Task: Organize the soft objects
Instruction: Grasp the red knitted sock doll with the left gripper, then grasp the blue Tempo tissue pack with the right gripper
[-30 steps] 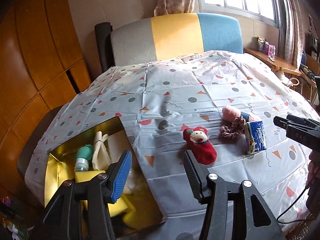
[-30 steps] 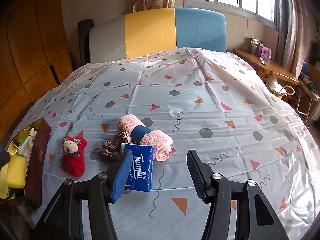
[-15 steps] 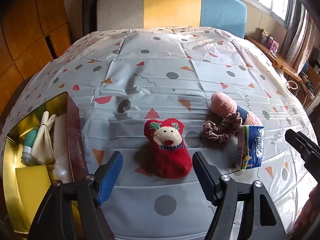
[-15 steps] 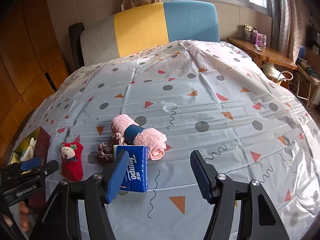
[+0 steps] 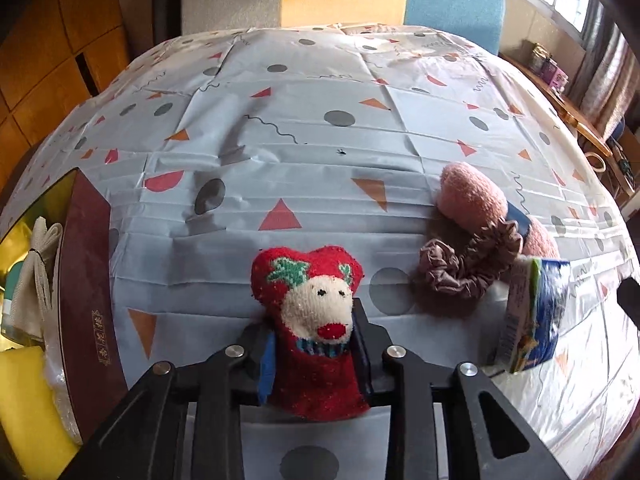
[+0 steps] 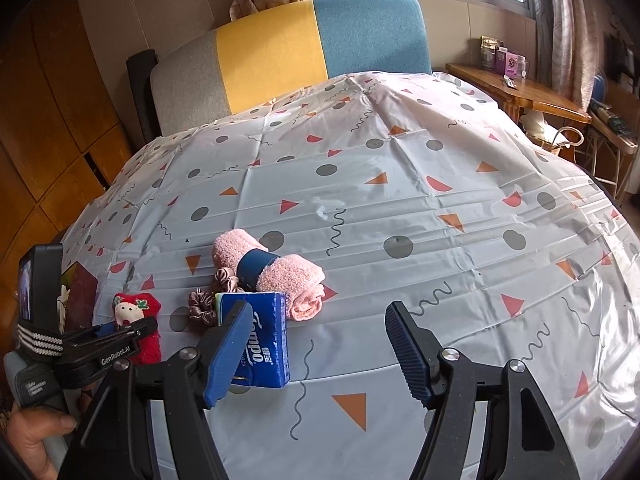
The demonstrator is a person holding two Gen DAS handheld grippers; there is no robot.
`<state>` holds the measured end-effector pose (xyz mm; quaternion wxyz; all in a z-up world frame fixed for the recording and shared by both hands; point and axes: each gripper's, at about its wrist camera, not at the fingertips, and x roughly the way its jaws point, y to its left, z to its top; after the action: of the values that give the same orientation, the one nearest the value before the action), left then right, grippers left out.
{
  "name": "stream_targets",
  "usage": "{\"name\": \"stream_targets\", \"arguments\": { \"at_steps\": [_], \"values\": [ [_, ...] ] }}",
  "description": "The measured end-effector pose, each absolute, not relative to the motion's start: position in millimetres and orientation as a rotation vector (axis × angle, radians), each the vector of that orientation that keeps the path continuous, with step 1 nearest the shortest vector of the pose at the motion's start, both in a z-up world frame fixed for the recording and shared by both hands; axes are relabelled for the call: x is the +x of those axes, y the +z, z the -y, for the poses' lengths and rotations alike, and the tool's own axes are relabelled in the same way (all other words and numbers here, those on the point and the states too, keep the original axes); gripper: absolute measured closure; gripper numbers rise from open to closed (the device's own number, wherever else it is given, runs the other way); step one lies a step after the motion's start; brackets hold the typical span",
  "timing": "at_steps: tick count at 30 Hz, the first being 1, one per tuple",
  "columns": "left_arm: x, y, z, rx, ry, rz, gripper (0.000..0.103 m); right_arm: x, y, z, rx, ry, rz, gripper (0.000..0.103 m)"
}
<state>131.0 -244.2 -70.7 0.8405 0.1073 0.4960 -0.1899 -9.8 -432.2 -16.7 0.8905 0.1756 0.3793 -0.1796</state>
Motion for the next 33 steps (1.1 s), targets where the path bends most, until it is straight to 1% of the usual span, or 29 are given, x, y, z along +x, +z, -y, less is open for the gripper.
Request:
{"name": "stream_targets", "arguments": {
  "at_steps": [6,13,20,27,33],
  "values": [
    [82,-64,230,0.271,-0.485,-1.017,0.076,-2,-26,419,0.344,-0.321,-0.814,0.033],
    [40,-73,213,0.333,-0.523,-0.983,0.076,6,-38,402,0.304,-0.269,-0.825,0.024],
    [36,-81,216,0.373,-0.518,-0.925,0.073,22,-56,392,0.268,-0.245,-0.853,0.017],
    [39,-83,212,0.326,-0.511,-0.940,0.069,35,-73,388,0.238,-0.242,-0.896,0.016],
    [37,-84,212,0.318,-0.504,-0.925,0.069,38,-78,389,0.241,-0.253,-0.898,0.015]
  ]
}}
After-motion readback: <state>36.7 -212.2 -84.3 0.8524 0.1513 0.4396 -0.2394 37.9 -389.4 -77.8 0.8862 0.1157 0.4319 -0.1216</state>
